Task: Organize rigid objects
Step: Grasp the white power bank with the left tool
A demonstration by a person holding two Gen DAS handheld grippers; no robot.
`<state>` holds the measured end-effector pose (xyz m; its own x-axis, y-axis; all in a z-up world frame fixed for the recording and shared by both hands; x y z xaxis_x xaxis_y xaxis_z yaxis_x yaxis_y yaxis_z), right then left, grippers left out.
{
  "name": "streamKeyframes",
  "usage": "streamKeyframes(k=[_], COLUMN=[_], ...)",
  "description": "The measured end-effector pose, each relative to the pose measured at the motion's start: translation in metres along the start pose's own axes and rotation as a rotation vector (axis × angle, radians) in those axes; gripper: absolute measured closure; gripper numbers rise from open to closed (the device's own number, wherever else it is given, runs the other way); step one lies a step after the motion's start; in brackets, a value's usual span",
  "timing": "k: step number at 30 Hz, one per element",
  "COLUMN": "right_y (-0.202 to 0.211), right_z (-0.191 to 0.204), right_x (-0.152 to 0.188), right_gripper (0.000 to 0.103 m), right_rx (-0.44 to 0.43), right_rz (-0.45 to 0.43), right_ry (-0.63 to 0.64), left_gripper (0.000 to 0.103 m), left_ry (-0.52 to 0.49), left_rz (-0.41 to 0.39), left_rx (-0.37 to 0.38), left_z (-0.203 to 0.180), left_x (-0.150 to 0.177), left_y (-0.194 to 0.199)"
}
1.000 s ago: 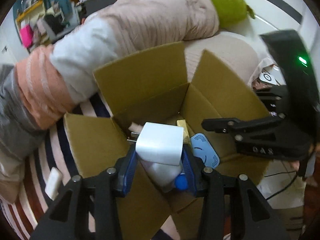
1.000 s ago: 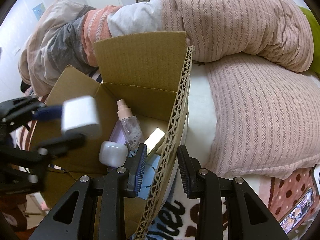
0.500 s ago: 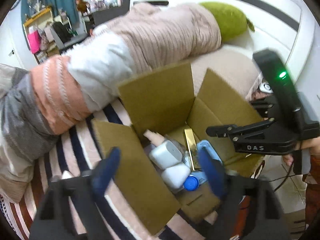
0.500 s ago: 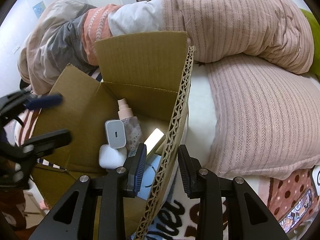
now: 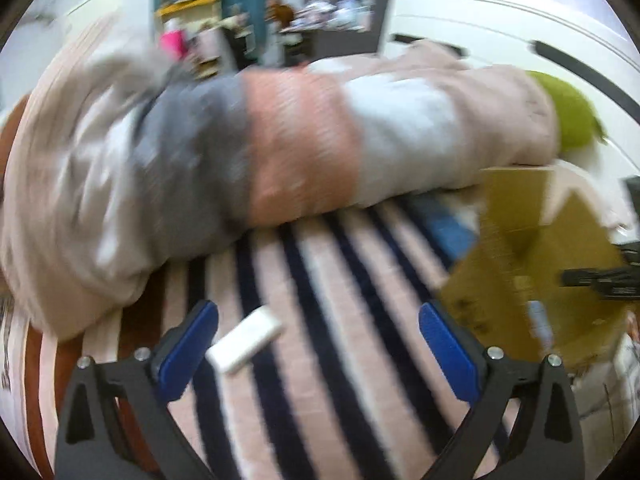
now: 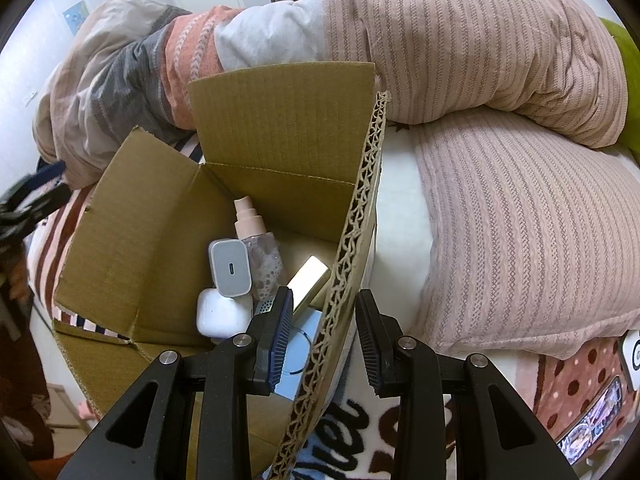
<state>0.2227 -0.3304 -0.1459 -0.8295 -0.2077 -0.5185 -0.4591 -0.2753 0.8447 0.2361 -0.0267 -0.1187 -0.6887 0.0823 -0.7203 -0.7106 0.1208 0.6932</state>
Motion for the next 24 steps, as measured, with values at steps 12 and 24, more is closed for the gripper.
streamKeyframes(k=[12, 24], right_y=[0.0, -0.002], right_z=[0.0, 0.001], right_x=[0.0, -0.001], right_gripper=[0.074, 0.074], right_rx=[-0.001, 0.003], right_rz=[0.001, 0.007], right_ry=[-0.002, -0.002], left_gripper=[0.003, 0.035], left_ry=[0.065, 0.022], left_rz=[0.114, 0.138], left_rx=[-0.163, -0.014], left_z=[0.08, 0.061], left_x=[0.065, 0.09], left_y=[-0.089, -0.112])
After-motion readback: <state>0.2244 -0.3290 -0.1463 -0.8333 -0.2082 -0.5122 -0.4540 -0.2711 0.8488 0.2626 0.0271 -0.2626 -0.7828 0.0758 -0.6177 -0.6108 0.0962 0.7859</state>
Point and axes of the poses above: each gripper's, at about its wrist camera, not at the fingertips, and y roughly against the way its jaws point, z to its left, x to its underside, the point moved 10 cm from there along -y, roughly the way its jaws point, and after that the axes turned 4 degrees about -z, right-handed, at the moved point
